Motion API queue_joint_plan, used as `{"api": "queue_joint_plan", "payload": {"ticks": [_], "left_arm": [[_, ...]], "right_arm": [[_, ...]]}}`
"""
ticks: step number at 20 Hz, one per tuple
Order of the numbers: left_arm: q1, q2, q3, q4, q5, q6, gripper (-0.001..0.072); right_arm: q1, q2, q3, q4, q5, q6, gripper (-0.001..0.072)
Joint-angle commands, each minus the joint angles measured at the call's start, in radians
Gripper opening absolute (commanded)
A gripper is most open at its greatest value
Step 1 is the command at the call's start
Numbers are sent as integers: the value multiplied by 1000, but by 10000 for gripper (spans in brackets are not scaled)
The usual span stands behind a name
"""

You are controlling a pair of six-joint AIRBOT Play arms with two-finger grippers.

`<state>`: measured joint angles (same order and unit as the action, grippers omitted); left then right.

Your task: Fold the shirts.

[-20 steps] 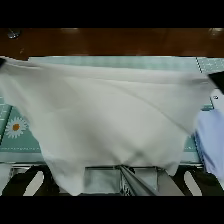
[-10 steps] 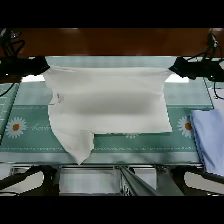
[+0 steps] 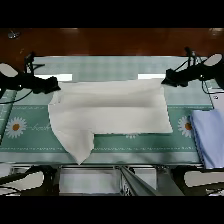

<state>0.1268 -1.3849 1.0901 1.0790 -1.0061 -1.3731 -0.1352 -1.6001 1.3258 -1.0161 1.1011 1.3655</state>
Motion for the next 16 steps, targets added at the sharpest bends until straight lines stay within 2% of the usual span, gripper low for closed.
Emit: {"api": "queue_joint_plan", "payload": {"ticks": [1, 2, 3, 6, 7, 9, 12, 14, 16], "left_arm": [[0, -19, -63, 21, -71, 6, 330], [7, -20, -48, 29, -105, -5, 697], [25, -18, -13, 50, -158, -16, 702], [138, 45, 27, 109, -295, -30, 702], [188, 87, -19, 117, -314, -27, 702], [294, 192, -195, 94, -318, -26, 701], [407, 351, -500, 3, -262, -27, 702], [445, 420, -632, -86, -239, -26, 701], [423, 438, -694, -101, -219, -27, 701]], "right_arm": [[26, -20, -77, -63, -31, 52, 282], [14, -17, -65, -63, -11, 77, 650], [-11, -9, -37, -63, 45, 79, 622], [-151, 111, -7, -130, 197, 71, 622], [-201, 175, -43, -168, 204, 68, 622], [-295, 337, -221, -157, 124, 53, 622], [-343, 586, -610, 78, -46, -31, 621], [-335, 685, -794, 211, -78, -84, 621], [-335, 718, -896, 300, -77, -128, 621]]}}
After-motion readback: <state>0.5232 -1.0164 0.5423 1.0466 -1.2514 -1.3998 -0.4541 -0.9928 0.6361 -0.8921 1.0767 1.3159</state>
